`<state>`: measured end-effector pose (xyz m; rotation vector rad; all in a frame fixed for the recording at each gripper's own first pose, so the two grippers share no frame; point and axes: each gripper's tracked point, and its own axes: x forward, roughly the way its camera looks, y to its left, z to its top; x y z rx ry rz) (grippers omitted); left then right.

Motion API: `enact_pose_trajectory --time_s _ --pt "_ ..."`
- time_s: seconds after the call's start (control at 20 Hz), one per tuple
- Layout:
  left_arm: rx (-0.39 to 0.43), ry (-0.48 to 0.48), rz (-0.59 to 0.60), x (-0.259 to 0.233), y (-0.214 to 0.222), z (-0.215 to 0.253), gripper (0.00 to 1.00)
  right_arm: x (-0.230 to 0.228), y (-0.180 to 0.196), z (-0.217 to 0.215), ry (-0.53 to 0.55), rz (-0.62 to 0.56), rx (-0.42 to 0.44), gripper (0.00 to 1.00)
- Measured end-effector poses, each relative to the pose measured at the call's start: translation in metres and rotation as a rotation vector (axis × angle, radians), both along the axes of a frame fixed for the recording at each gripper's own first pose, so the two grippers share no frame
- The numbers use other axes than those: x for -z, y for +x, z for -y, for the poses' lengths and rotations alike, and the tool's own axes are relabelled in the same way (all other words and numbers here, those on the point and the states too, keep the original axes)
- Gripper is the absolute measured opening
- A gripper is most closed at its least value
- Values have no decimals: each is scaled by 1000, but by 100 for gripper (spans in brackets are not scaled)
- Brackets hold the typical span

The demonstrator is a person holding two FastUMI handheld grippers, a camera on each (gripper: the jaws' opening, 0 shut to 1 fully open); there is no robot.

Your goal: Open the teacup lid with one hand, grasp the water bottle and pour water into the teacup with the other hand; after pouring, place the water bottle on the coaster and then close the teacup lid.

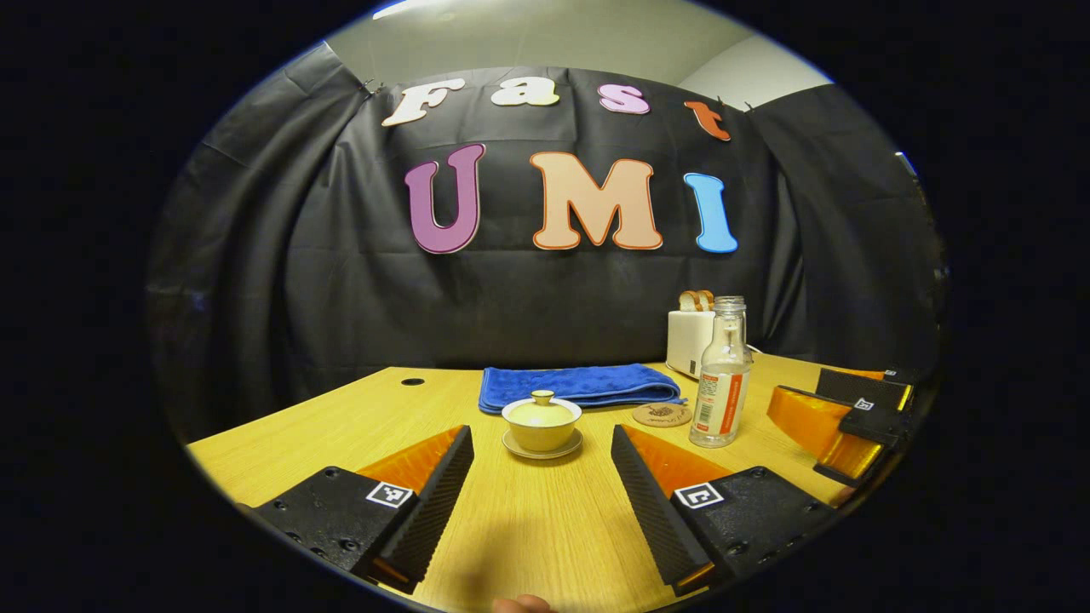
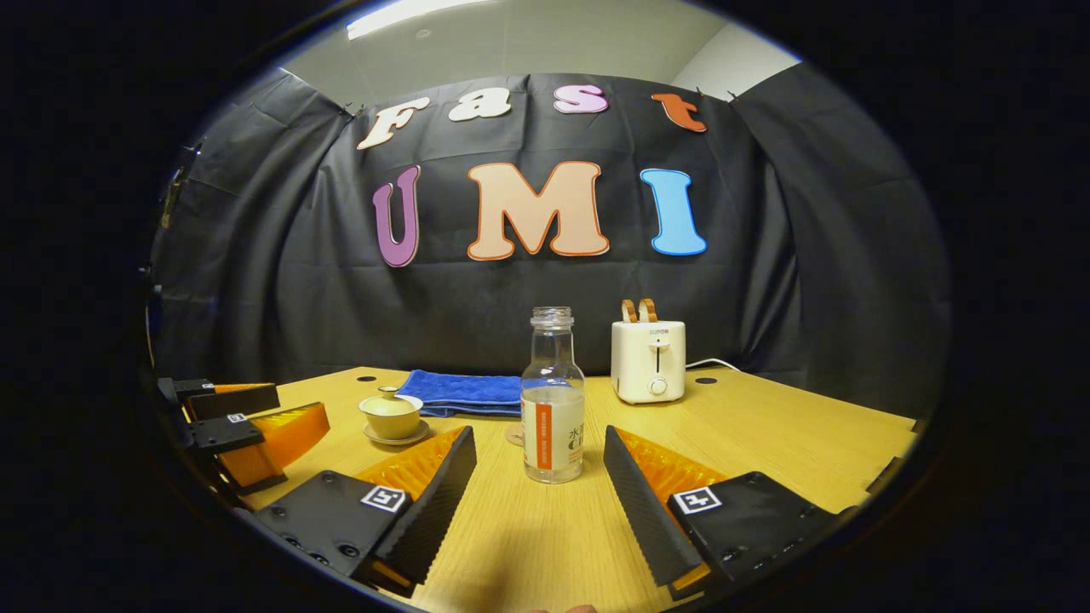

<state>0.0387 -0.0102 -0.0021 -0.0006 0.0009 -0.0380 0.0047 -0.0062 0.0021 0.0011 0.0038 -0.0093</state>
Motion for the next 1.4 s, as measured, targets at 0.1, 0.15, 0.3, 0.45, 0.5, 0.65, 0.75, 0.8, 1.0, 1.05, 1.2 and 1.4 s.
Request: enact_pose_trajectory --time_s 0.1,0.15,0.3,0.45,0.5,0.65,0.75,0.8,1.0,1.05,1.2,1.4 --pt "-11 0 -2 0 16 -1 95 -1 5 11 0 1 15 97" --pt "-14 1 -3 0 25 -1 95 0 6 14 -1 1 21 96" --pt "-28 2 -8 2 49 -2 95 0 10 28 -2 2 45 93" --pt "-51 5 -20 3 75 -6 95 0 12 44 -4 4 77 97" --pt "-53 8 -35 6 81 -6 95 -1 14 49 -5 5 87 94" --pt "-58 21 -80 13 97 -7 95 -1 16 66 -7 6 124 96" --pt "-60 31 -68 9 102 -5 95 -1 17 75 -8 7 147 96" --pt "-56 35 -74 13 104 -5 95 -1 18 79 -8 7 159 94" --pt "-35 49 -129 21 122 2 95 -1 18 83 -10 9 175 96" --pt "-34 51 -138 22 126 2 95 0 18 83 -10 9 175 97" --pt "-41 63 -151 24 135 1 95 -1 18 83 -10 10 173 96" --pt "-39 79 -176 29 144 1 95 0 18 83 -10 10 168 93"
